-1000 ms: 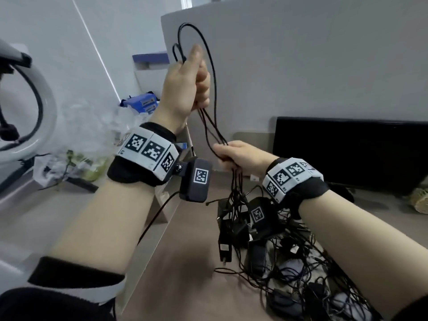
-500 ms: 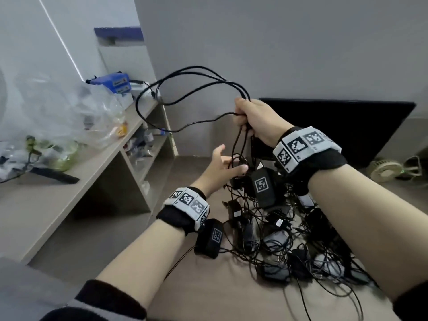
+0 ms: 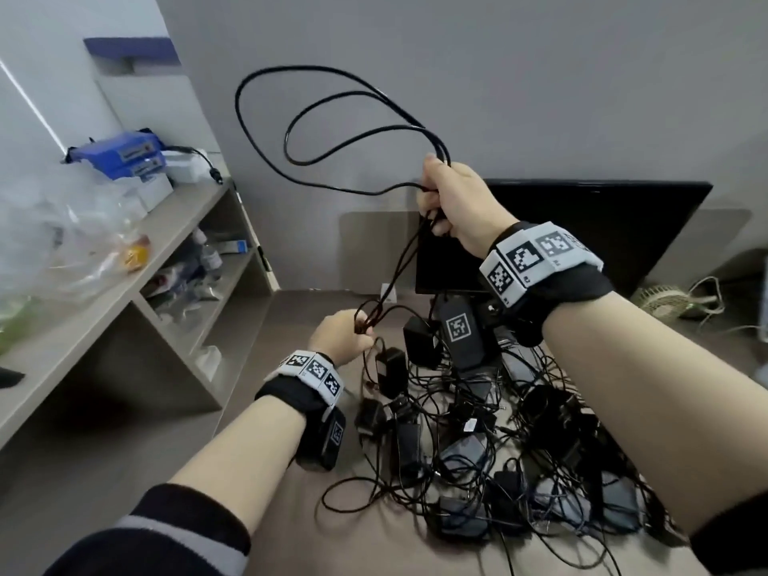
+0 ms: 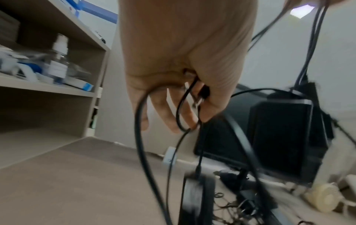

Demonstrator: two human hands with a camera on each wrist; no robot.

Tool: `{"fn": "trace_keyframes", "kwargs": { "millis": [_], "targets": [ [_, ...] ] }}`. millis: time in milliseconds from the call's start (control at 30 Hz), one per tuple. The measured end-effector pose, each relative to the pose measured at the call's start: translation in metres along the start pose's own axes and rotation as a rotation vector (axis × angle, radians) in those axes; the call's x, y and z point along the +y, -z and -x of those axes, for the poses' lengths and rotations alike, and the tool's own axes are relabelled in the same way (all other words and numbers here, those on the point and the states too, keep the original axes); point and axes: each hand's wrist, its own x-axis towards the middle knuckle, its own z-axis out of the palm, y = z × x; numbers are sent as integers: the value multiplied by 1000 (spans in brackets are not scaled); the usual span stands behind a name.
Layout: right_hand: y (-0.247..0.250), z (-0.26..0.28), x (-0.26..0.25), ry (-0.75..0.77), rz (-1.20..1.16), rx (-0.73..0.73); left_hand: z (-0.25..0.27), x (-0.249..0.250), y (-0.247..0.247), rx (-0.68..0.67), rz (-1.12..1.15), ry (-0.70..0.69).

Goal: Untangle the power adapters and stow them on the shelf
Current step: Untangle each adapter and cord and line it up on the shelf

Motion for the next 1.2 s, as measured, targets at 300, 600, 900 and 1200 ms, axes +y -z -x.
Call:
{"fn": "trace_keyframes", "kwargs": {
  "millis": [300, 600, 900, 1200],
  "targets": [
    [-16, -41, -12, 74, 27, -61, -29, -18, 7, -119, 96, 116],
    [-60, -57, 5, 81, 26, -184, -18, 24, 72, 361, 458, -110],
    [-103, -43, 7, 98, -109, -254, 6, -19, 61, 162, 670, 60],
    [-141, -25, 7, 72, -33, -260, 68, -101, 88, 530, 350, 307]
  ]
}}
